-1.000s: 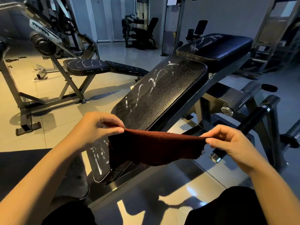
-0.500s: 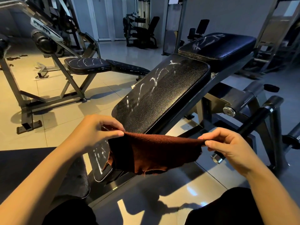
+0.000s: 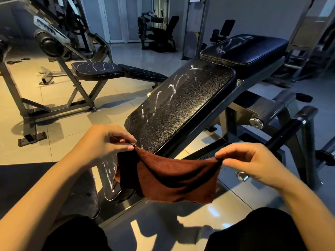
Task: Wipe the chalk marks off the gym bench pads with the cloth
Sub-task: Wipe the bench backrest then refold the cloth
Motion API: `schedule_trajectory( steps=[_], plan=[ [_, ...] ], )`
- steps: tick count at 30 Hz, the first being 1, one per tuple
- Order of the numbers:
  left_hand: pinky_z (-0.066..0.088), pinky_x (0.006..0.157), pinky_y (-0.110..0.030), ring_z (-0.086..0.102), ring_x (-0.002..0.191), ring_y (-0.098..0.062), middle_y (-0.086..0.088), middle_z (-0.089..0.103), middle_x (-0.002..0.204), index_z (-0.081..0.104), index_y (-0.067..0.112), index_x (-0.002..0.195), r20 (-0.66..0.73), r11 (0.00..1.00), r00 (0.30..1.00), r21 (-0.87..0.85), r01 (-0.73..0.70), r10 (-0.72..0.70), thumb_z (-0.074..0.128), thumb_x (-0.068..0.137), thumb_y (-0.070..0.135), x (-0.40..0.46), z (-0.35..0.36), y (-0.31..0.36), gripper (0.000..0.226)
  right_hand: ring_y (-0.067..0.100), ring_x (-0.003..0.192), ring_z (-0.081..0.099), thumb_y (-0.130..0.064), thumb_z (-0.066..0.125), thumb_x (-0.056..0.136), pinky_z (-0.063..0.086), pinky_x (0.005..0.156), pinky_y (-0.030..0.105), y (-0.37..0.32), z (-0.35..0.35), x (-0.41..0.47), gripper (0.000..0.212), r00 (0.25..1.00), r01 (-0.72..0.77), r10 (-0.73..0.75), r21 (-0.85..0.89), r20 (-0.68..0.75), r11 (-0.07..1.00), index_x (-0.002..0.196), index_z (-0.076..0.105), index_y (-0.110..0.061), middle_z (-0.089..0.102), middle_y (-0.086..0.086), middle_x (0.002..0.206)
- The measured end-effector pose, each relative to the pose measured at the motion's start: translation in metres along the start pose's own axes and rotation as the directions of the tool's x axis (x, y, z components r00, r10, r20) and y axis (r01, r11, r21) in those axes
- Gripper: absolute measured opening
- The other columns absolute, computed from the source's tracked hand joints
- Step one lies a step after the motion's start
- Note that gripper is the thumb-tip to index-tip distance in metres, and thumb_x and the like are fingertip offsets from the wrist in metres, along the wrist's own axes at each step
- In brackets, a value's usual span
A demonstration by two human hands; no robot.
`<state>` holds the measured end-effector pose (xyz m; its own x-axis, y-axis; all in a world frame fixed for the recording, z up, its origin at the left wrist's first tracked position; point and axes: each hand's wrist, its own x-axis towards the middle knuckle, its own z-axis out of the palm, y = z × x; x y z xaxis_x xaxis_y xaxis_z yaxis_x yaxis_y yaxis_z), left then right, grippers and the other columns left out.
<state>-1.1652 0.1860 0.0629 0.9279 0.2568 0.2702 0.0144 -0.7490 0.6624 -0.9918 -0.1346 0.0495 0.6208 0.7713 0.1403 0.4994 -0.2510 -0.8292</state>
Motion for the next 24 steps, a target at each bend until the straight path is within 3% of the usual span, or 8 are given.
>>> schedule_trajectory(
  steps=[3,9,12,15,17,19,21,24],
  plan=[
    [0.051,0.075,-0.018,0.062,0.088,0.004,0.028,0.067,0.091,0.073,0.045,0.078,0.007,1.0,1.0,0.019,0.018,-0.018,0.07,0.059,0.038,0.0,0.0,-0.002,0.02,0.009,0.094,0.068,-0.003,0.073,0.079,0.055,0.086,0.024,0.005,0.005,0.002,0.031,0.983,0.067,-0.084,-0.103,-0.166,0.992,0.097,0.072,-0.028,0.072,-0.012,0.094],
    [0.05,0.073,-0.016,0.059,0.089,0.001,0.016,0.068,0.081,0.072,0.035,0.084,-0.007,0.989,1.0,0.148,-0.016,0.017,0.08,0.071,0.008,-0.005,0.004,-0.004,0.031,0.004,0.087,0.056,0.001,0.069,0.083,0.047,0.079,0.02,0.011,0.019,0.01,0.038,0.858,0.063,-0.286,-0.465,-0.427,0.883,0.109,0.066,-0.027,0.061,-0.006,0.097],
    [0.051,0.07,-0.028,0.06,0.078,-0.009,0.01,0.065,0.084,0.076,0.023,0.088,-0.102,0.962,0.991,0.267,-0.052,0.082,0.077,0.077,0.009,0.006,0.006,-0.003,0.018,0.0,0.089,0.054,0.001,0.065,0.085,0.041,0.073,0.014,0.004,0.014,0.011,0.03,0.882,0.021,-0.209,-0.407,-0.423,0.913,0.1,0.07,-0.025,0.057,-0.008,0.094],
    [0.042,0.073,-0.032,0.057,0.086,-0.022,0.003,0.063,0.087,0.075,0.02,0.087,-0.266,0.917,0.953,0.397,-0.029,0.145,0.074,0.081,0.01,0.051,0.025,0.001,0.012,0.004,0.087,0.056,0.002,0.065,0.084,0.042,0.072,0.015,0.009,0.008,0.016,0.036,0.914,-0.07,-0.055,-0.29,-0.403,0.954,0.081,0.065,-0.034,0.059,-0.004,0.093],
    [0.043,0.075,-0.036,0.054,0.093,-0.028,-0.001,0.062,0.096,0.075,0.021,0.089,-0.314,0.901,0.936,0.435,-0.007,0.159,0.073,0.08,0.012,0.084,0.058,0.002,0.013,0.006,0.083,0.056,0.003,0.065,0.085,0.041,0.07,0.016,0.019,-0.003,0.019,0.038,0.881,-0.185,0.055,-0.236,-0.469,0.954,0.079,0.063,-0.034,0.059,0.0,0.094],
    [0.044,0.077,-0.034,0.052,0.099,-0.026,0.0,0.058,0.102,0.072,0.021,0.097,-0.375,0.949,0.923,0.313,0.036,0.089,0.068,0.084,0.011,0.099,0.094,-0.003,0.017,0.012,0.086,0.055,0.001,0.066,0.085,0.04,0.073,0.02,0.027,-0.009,0.021,0.029,0.828,-0.352,0.145,-0.301,-0.541,0.886,0.091,0.066,-0.027,0.057,0.006,0.104],
    [0.037,0.078,-0.014,0.054,0.096,-0.013,0.003,0.054,0.102,0.068,0.021,0.109,-0.489,0.997,0.872,0.046,0.055,-0.026,0.067,0.085,0.009,0.097,0.113,-0.01,0.026,0.027,0.099,0.054,0.004,0.067,0.083,0.041,0.082,0.031,0.026,0.008,0.024,0.033,0.783,-0.354,-0.055,-0.517,-0.619,0.779,0.112,0.065,-0.011,0.055,0.013,0.112],
    [0.038,0.071,-0.005,0.053,0.073,0.006,0.003,0.049,0.102,0.058,0.024,0.121,-0.523,0.979,0.835,-0.183,0.085,-0.17,0.078,0.079,0.014,0.096,0.103,-0.022,0.048,0.031,0.111,0.054,-0.002,0.06,0.082,0.041,0.1,0.038,-0.002,0.08,0.06,0.037,0.801,0.062,-0.467,-0.724,-0.374,0.687,0.119,0.065,-0.001,0.061,0.014,0.117]
  ],
)
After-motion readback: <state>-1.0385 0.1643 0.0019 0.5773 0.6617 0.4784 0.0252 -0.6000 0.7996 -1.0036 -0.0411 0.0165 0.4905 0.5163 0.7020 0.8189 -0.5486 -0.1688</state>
